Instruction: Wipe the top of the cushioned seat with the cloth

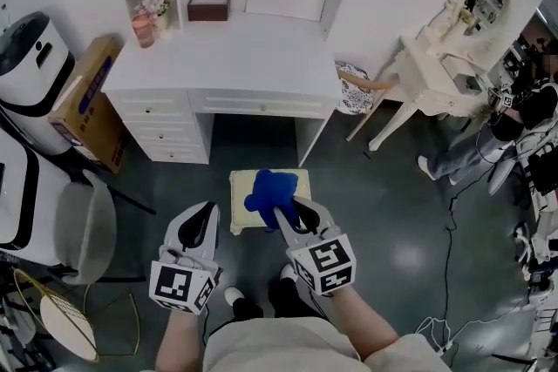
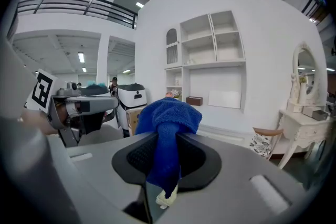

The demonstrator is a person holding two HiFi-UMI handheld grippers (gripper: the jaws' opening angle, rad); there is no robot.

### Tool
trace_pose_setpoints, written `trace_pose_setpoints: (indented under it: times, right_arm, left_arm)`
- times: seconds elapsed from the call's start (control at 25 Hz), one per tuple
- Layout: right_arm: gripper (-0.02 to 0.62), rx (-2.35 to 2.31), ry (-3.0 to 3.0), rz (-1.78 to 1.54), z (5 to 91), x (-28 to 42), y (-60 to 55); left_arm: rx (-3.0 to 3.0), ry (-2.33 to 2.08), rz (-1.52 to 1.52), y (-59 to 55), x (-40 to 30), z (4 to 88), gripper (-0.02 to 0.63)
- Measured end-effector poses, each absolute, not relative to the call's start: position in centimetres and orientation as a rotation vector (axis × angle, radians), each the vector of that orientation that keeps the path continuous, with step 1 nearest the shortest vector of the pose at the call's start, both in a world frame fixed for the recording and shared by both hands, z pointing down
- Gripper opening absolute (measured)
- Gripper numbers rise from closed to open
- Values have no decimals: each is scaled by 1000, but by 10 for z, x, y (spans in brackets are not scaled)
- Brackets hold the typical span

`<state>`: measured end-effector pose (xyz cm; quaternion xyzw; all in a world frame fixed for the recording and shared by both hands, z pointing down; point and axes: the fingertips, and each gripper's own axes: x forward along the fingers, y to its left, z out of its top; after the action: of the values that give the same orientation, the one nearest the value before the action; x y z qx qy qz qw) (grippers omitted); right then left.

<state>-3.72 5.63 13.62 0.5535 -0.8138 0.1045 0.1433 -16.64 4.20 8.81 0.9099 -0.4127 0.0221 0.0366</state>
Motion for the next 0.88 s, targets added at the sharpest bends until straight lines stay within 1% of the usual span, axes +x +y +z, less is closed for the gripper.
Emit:
trace_pose_setpoints:
  times: [0.28, 0.88]
  right_arm:
    - [93, 1701, -2429, 206, 85, -28, 86]
    - [99, 1805, -2460, 138, 55, -20, 92]
  left_arm:
    - [2868, -1240, 4, 58, -156, 50, 0]
    - [2913, -1199, 1, 64, -146, 38, 0]
